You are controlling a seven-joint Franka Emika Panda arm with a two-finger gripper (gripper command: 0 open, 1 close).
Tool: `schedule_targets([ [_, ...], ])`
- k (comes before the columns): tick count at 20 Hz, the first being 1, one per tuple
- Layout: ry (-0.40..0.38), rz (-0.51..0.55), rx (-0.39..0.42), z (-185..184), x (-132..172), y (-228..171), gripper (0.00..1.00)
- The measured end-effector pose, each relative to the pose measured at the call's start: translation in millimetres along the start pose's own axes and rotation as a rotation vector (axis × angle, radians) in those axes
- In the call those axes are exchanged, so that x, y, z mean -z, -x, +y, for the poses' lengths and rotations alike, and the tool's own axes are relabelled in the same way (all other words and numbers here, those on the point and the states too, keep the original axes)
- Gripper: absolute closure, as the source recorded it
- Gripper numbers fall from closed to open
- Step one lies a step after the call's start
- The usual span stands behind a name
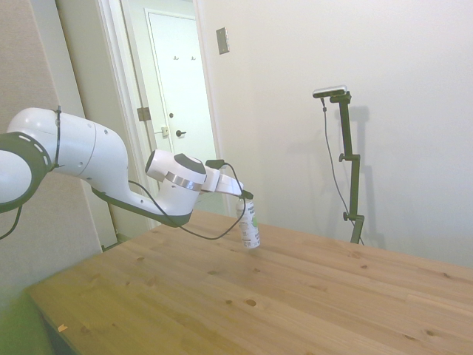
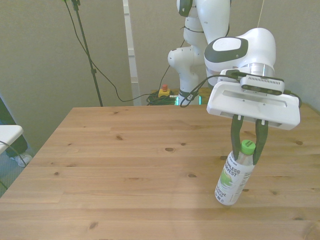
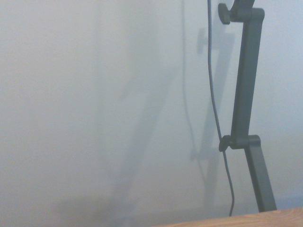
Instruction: Stand the water bottle
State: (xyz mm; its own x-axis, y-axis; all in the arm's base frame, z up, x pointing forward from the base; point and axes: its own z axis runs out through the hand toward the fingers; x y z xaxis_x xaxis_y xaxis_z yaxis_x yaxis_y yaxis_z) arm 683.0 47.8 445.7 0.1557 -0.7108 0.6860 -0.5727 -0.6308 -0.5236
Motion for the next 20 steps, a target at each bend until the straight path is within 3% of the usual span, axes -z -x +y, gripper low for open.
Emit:
schedule_targets([
  [2, -0.002, -0.003, -0.008, 3, -5, 2, 1.0],
  [3, -0.006, -0.004, -0.014, 3, -5, 1, 0.0],
  [20, -0.001, -0.014, -0.04, 16, -1, -6, 0.0],
])
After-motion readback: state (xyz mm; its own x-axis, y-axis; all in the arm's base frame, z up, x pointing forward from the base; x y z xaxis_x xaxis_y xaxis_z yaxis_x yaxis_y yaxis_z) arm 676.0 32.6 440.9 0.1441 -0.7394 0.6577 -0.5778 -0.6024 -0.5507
